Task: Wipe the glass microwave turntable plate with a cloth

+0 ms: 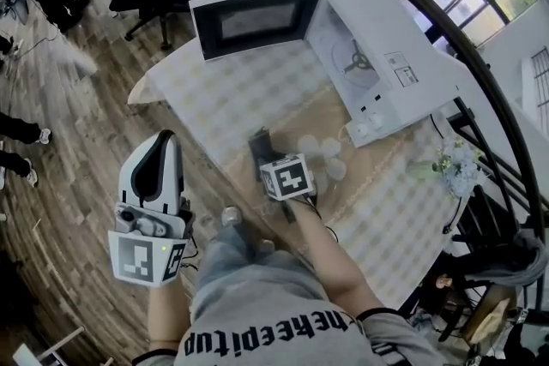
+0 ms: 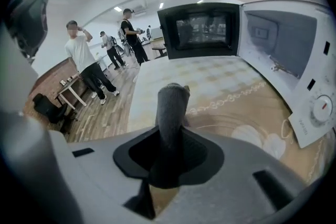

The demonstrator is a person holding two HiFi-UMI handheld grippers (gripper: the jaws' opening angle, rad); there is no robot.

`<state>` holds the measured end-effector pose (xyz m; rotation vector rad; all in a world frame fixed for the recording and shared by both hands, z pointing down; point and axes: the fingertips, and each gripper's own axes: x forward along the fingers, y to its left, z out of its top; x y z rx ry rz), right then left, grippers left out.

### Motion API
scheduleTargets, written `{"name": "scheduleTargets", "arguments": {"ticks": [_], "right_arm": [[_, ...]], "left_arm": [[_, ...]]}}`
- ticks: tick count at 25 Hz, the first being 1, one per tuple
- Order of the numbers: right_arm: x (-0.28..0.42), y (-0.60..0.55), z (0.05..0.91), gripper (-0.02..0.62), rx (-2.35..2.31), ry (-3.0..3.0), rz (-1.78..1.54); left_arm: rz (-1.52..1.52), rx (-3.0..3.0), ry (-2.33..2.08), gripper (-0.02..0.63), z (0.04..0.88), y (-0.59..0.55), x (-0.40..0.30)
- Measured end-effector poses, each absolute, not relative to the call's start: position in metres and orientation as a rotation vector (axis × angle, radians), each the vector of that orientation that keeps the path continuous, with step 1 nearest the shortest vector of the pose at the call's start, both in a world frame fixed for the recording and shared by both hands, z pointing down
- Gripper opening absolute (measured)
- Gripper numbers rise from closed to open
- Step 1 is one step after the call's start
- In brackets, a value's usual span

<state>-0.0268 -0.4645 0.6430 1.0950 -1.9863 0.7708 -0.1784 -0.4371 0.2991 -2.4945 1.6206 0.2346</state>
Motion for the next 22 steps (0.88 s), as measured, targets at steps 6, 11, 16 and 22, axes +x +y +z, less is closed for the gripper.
{"name": "scheduleTargets", "arguments": {"ticks": [6,11,16,22], "right_arm": [[-0.034,-0.474,0.655,0.095,1.075,-1.968,0.722],[0.005,-0.484,0.660,0.095,1.163,-1.896,0.709],[0.060,-0.488,0.664,0.095,1.273,-1.825,0.718],[0.122,-0.484,0.663,0.095,1.382,-1.714,0.727]], "left_arm": [[0.235,-2.523,1.611,0.012,0.307,-0.455,-0.180],[0.238,-2.548,1.583,0.012,0.310,-0.463,-0.170],[0.241,-2.578,1.568,0.012,0.316,-0.465,-0.165],[0.238,-2.619,1.539,0.012,0.324,-0.462,-0.157]]}}
